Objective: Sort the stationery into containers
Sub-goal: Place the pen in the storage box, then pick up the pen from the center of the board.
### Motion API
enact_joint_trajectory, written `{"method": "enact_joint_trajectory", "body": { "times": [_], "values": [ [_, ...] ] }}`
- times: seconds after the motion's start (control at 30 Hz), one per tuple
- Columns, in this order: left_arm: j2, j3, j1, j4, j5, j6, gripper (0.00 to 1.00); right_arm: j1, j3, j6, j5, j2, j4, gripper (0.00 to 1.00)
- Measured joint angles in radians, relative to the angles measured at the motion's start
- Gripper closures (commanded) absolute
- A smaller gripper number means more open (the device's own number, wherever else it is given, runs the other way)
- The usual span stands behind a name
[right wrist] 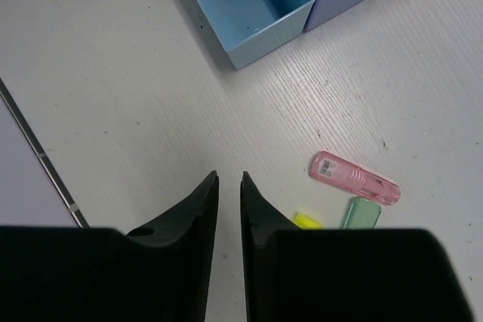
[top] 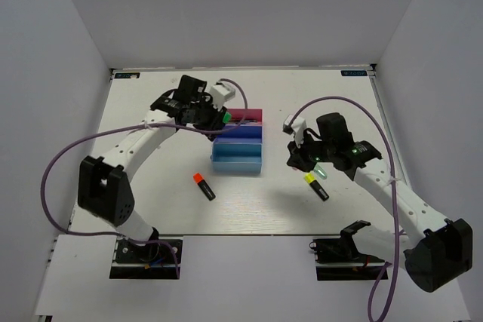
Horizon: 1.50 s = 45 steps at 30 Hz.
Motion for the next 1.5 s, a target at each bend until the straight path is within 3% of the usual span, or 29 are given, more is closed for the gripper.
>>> {"method": "enact_joint_trajectory", "body": {
  "times": [0.27,0.37,0.47,0.53,0.63,0.7,0.8,0.83,0.87,1.0,1.03,1.07,1.1,1.13,1.17,1.27,1.3,1.37,1.4,1.43,1.5],
  "values": [
    [0.123,0.023,-0.060,0.073,0.131,0.473,1.00,-0.033,0.000,-0.032,-0.020,-0.002,-0.004,0.75],
    [0.133,0.025,-0.086,0.110,0.130,0.586,1.00,-0.043,-0.002,-0.037,-0.021,-0.009,-0.004,0.74],
    [0.178,0.056,-0.107,0.127,0.123,0.662,0.96,-0.050,-0.006,-0.041,-0.022,-0.014,-0.003,0.65],
    [0.223,0.078,-0.115,0.145,0.112,0.690,0.89,-0.054,-0.009,-0.042,-0.021,-0.014,-0.005,0.51],
    [0.272,0.078,-0.116,0.179,0.091,0.709,0.71,-0.061,-0.012,-0.047,-0.021,-0.017,-0.005,0.41],
    [0.287,0.059,-0.116,0.215,0.076,0.708,0.53,-0.066,-0.013,-0.048,-0.021,-0.019,-0.005,0.41],
    [0.287,0.023,-0.111,0.272,0.054,0.694,0.48,-0.074,-0.013,-0.048,-0.022,-0.019,-0.005,0.39],
    [0.287,0.018,-0.108,0.285,0.050,0.686,0.40,-0.077,-0.013,-0.048,-0.022,-0.019,-0.005,0.39],
    [0.287,0.013,-0.105,0.299,0.047,0.679,0.38,-0.080,-0.013,-0.048,-0.023,-0.019,-0.005,0.39],
    [0.277,0.007,-0.100,0.336,0.033,0.644,0.34,-0.092,-0.013,-0.047,-0.028,-0.019,-0.005,0.38],
    [0.268,0.003,-0.099,0.343,0.031,0.631,0.39,-0.094,-0.013,-0.047,-0.029,-0.019,-0.005,0.38],
    [0.256,-0.005,-0.099,0.352,0.029,0.615,0.62,-0.097,-0.013,-0.047,-0.029,-0.019,-0.005,0.43],
    [0.239,-0.013,-0.099,0.359,0.022,0.583,0.78,-0.100,-0.013,-0.047,-0.029,-0.019,-0.005,0.51],
    [0.218,-0.021,-0.101,0.364,0.008,0.552,0.91,-0.105,-0.013,-0.045,-0.027,-0.019,-0.005,0.68],
    [0.194,-0.026,-0.105,0.366,-0.014,0.520,1.00,-0.109,-0.014,-0.041,-0.024,-0.019,-0.003,1.00],
    [0.100,-0.025,-0.136,0.338,-0.162,0.337,1.00,-0.123,-0.021,-0.001,0.027,-0.019,0.006,1.00],
    [0.064,-0.024,-0.148,0.319,-0.213,0.281,0.98,-0.128,-0.026,0.011,0.053,-0.018,0.006,1.00],
    [-0.029,-0.023,-0.174,0.230,-0.338,0.058,0.79,-0.136,-0.026,0.034,0.104,-0.001,-0.008,1.00],
    [-0.072,-0.026,-0.183,0.179,-0.389,-0.033,0.54,-0.138,-0.024,0.041,0.121,0.014,-0.018,0.89],
    [-0.126,-0.044,-0.189,0.134,-0.437,-0.137,0.44,-0.140,-0.021,0.054,0.138,0.035,-0.032,0.77],
    [-0.250,-0.132,-0.186,0.067,-0.500,-0.343,0.34,-0.145,-0.021,0.063,0.161,0.077,-0.063,0.50]
  ]
}}
